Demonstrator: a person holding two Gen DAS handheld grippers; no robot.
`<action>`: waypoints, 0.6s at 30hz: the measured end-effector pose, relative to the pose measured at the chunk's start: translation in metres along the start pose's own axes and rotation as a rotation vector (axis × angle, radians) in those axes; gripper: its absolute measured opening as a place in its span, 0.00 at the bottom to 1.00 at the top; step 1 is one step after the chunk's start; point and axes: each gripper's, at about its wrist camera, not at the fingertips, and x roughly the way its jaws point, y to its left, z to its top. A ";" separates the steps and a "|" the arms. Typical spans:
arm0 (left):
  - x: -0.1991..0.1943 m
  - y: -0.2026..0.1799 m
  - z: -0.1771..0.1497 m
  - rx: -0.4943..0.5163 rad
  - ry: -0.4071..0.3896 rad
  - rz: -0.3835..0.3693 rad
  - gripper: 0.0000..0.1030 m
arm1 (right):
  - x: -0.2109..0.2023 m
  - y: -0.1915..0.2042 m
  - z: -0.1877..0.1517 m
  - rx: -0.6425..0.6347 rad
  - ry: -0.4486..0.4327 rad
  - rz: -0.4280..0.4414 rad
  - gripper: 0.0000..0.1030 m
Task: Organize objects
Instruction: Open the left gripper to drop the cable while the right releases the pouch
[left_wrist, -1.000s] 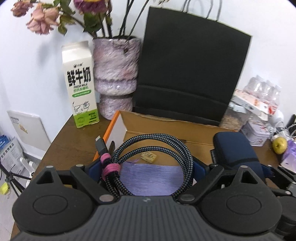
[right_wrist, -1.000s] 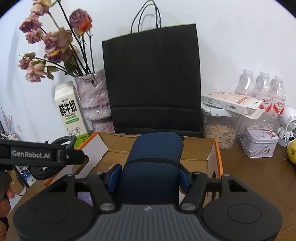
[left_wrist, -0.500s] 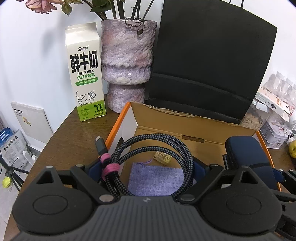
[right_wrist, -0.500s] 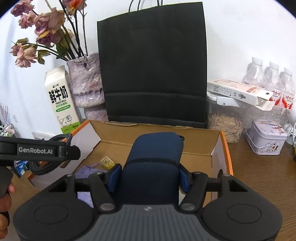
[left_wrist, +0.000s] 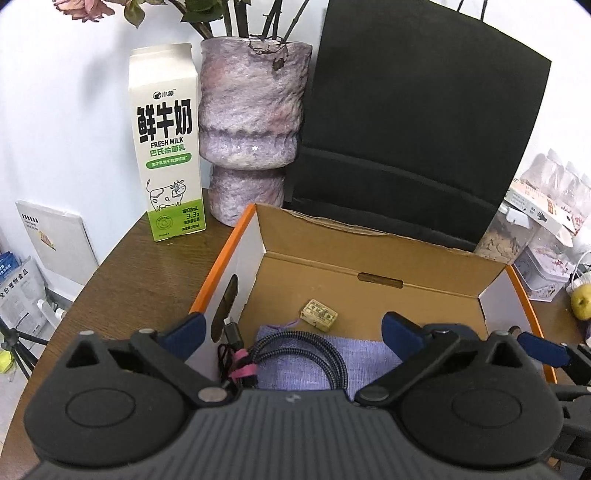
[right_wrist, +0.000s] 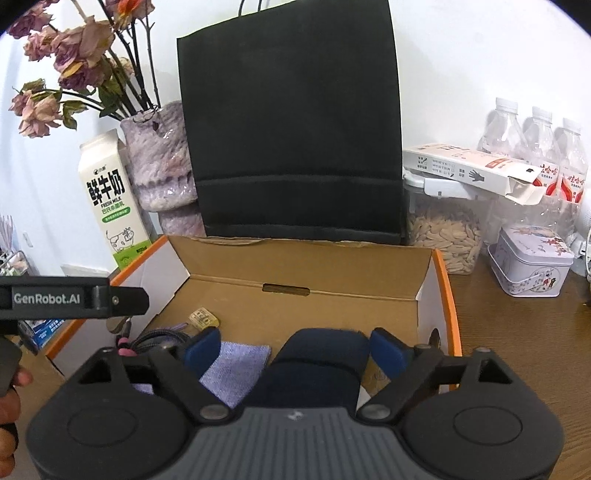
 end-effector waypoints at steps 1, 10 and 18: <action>-0.001 0.000 0.000 0.002 0.000 -0.001 1.00 | -0.001 0.000 0.000 -0.001 -0.001 0.000 0.90; -0.018 -0.004 -0.002 0.016 -0.011 -0.002 1.00 | -0.017 0.005 0.000 -0.020 -0.013 0.003 0.99; -0.041 -0.005 -0.004 0.016 -0.019 -0.008 1.00 | -0.039 0.011 0.001 -0.035 -0.028 0.008 1.00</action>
